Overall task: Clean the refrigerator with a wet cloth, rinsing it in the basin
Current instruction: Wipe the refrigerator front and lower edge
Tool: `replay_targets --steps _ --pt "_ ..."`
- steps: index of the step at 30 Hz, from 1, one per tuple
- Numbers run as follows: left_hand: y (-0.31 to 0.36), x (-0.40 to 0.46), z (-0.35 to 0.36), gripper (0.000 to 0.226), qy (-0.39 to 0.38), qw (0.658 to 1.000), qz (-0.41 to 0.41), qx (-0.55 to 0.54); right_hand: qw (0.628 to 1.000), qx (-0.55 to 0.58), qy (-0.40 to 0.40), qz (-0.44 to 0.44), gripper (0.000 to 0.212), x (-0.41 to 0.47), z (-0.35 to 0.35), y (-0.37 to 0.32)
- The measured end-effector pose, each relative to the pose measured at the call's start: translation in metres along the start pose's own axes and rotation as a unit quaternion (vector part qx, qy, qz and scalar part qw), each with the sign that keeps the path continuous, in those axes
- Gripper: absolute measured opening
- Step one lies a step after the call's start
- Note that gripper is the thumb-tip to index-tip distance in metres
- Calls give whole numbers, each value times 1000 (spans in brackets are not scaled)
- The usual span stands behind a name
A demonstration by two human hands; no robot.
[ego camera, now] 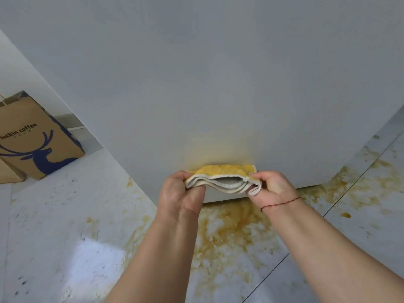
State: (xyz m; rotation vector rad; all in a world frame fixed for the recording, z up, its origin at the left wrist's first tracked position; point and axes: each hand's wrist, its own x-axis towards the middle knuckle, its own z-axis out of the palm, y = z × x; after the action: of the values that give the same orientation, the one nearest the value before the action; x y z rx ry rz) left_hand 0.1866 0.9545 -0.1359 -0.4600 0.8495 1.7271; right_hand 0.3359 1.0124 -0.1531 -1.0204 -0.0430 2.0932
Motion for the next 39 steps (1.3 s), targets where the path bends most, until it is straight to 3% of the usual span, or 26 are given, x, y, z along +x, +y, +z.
replay_targets --steps 5,8,9,11,13,16,18,22,27,30,32,35,39 --pt "-8 -43 9 29 -125 992 19 13 996 -53 -58 -42 35 -39 0 -19" --pt "-20 -62 1 30 -141 987 0 72 994 -72 -75 -36 43 -51 -11 -23" --pt "-24 -65 -5 35 -133 988 -21 80 995 -77 -61 -23 43 -50 -17 -20" --pt "-35 -61 -19 20 -135 985 -81 72 997 -80 -8 6 36 -43 -32 -16" --pt "-47 -51 -32 40 -131 982 -123 59 995 -90 36 25 29 -32 -55 -9" --pt "-69 -36 -38 22 -70 983 -146 84 989 -103 86 61 32 -14 -92 -5" --pt "-83 -24 -36 30 -9 982 -156 102 984 -120 107 76 26 -4 -112 -7" --pt "-104 8 -42 22 117 979 -119 119 971 -138 171 94 23 22 -133 -10" --pt "-113 27 -29 26 125 976 -134 118 950 -188 230 100 26 58 -140 -21" --pt "-119 34 -18 24 125 975 -130 129 954 -187 213 96 51 73 -135 -31" --pt "-122 43 -15 21 127 976 -123 127 953 -205 205 91 56 82 -131 -32" --pt "-126 62 -14 25 142 975 -101 134 951 -188 220 106 43 103 -130 -30" --pt "-130 77 -12 24 131 974 -110 149 956 -140 251 57 30 128 -132 -26"
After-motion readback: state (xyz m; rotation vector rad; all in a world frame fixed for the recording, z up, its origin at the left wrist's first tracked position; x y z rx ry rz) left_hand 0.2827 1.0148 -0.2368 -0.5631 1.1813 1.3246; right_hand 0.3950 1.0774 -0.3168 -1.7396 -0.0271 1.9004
